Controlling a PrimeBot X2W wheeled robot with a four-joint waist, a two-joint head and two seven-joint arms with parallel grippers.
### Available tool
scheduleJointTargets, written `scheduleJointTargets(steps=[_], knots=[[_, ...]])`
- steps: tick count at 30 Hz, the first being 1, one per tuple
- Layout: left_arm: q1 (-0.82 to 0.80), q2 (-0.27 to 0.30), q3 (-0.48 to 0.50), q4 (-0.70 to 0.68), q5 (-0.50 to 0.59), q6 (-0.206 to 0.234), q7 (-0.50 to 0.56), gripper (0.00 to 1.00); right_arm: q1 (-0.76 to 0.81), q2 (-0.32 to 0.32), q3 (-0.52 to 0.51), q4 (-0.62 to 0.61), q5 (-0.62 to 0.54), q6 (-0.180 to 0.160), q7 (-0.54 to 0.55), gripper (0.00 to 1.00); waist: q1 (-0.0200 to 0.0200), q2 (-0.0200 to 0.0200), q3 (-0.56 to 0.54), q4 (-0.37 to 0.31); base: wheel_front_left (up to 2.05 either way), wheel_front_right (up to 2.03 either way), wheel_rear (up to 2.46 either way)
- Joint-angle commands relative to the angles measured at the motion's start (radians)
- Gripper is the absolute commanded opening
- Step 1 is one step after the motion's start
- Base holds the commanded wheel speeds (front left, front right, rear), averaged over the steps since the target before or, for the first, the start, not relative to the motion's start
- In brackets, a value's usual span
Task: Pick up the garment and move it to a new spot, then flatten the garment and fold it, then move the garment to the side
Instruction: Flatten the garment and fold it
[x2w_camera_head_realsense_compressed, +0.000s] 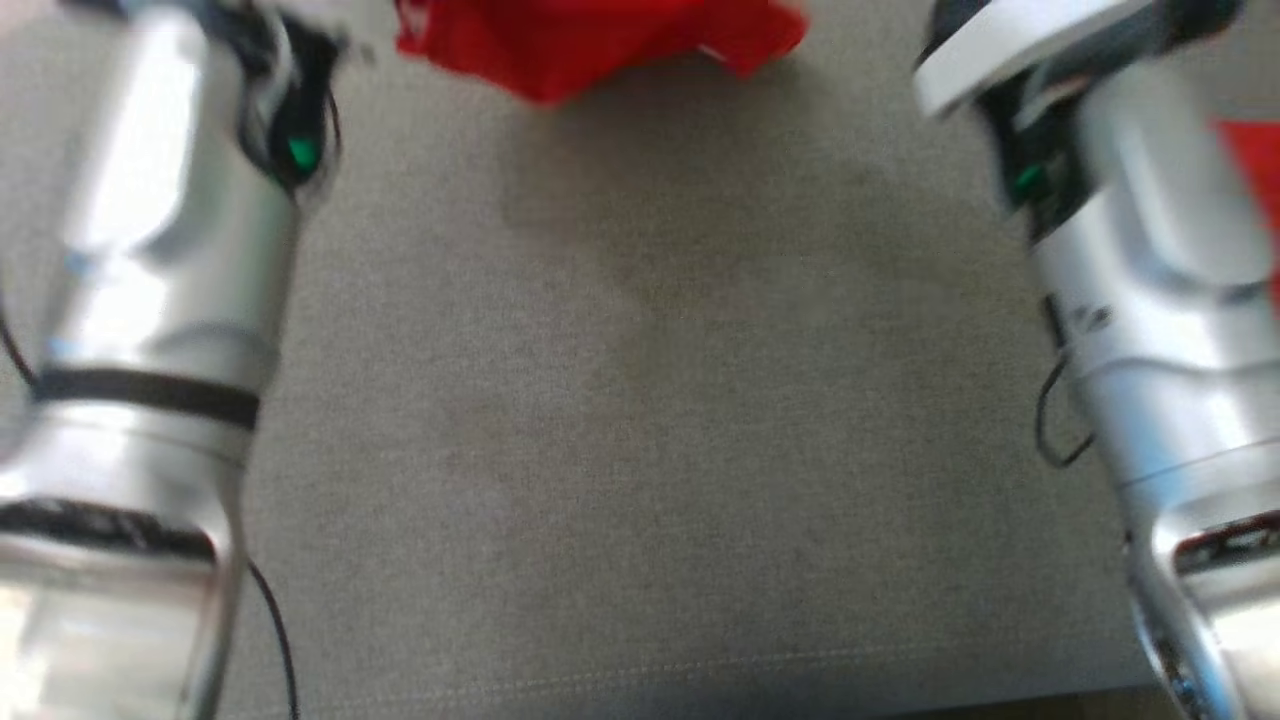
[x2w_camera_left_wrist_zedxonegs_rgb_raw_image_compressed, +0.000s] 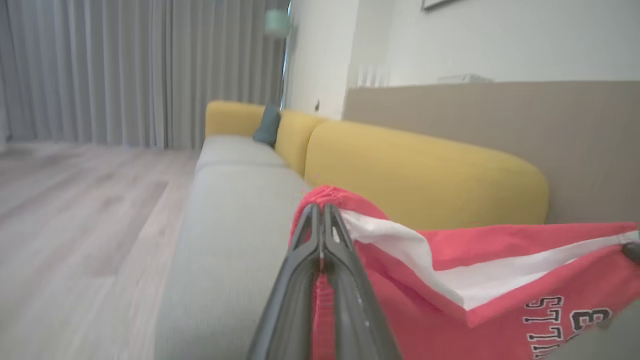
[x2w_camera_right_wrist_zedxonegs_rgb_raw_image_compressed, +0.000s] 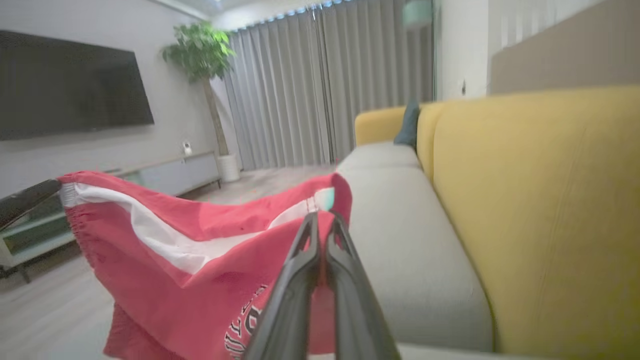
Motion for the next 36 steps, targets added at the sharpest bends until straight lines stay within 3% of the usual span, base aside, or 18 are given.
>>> scheduleJointTargets(steps=[1,8,15,23,26,36], knots=[[0.01,0.026,0.032,-0.005,-0.009,-0.003,-0.005,0.0,-0.005,0.026,0.029,0.007,0.017,-0.001,-0.023,0.0,-0.0001,0.0,0.025,0.008,0.0,0.0,0.0],[0.187,-0.026,0.027,0.073,-0.068,-0.007,-0.005,0.0,0.111,0.039,0.144,0.201,0.104,-0.001,-0.105,0.0,-0.0001,0.0,0.065,0.047,0.0,0.0,0.0],[0.425,-0.036,0.028,-0.094,-0.05,-0.007,-0.005,0.0,0.299,-0.004,0.183,0.164,0.16,-0.001,-0.144,0.0,-0.0001,0.0,0.044,0.071,0.0,0.0,0.0],[0.709,-0.002,0.063,-0.369,0.024,-0.007,-0.005,0.0,0.561,-0.079,0.135,-0.03,0.144,-0.001,-0.15,0.0,-0.0001,0.0,-0.002,0.075,0.0,0.0,0.0],[0.857,0.024,0.09,-0.505,0.057,-0.002,-0.005,0.0,0.722,-0.095,0.059,-0.179,0.102,-0.001,-0.14,0.0,-0.0001,0.0,-0.035,0.069,0.0,0.0,0.0],[1.135,0.064,0.091,-0.801,0.065,0.076,0.065,0.0,1.107,-0.04,-0.139,-0.665,-0.04,-0.001,0.093,0.0,-0.0001,0.0,-0.083,0.07,0.0,0.0,0.0]])
